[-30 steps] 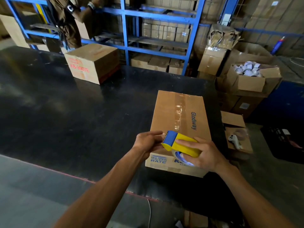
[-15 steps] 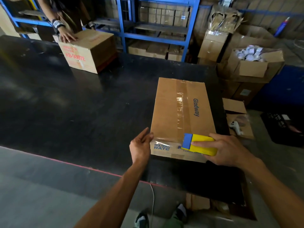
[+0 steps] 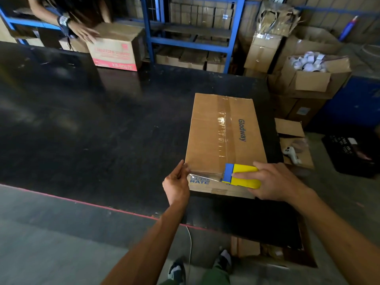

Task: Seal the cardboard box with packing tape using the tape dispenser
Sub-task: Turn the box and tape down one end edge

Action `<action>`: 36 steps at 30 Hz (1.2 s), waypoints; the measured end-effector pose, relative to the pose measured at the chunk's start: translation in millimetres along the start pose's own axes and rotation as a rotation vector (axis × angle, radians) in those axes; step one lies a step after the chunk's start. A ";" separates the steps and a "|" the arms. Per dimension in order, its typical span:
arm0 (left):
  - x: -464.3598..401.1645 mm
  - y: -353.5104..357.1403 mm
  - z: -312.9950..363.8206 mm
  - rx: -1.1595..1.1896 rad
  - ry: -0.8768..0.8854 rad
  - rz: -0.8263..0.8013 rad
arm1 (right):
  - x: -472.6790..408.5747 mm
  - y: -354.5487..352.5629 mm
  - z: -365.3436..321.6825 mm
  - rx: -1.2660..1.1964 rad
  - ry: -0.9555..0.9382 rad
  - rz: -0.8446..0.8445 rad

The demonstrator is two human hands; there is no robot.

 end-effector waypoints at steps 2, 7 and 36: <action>0.4 0.0 -0.2 0.010 0.001 0.000 | -2.5 0.4 -1.3 0.001 0.001 -0.030; 2.3 -0.5 0.9 0.000 0.018 0.010 | -5.6 1.2 -0.6 0.016 0.017 -0.049; 31.7 93.8 31.7 -0.771 1.798 -0.867 | -8.8 -2.1 -9.6 0.026 0.040 -0.065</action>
Point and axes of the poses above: each hand's wrist, its own x-axis away from the middle knuckle, its own y-axis out of the palm, z = x × y, the point moved 8 cm from there along -x, towards the middle knuckle, and after that the axes turned 13 degrees about z, right-handed, at the moved point
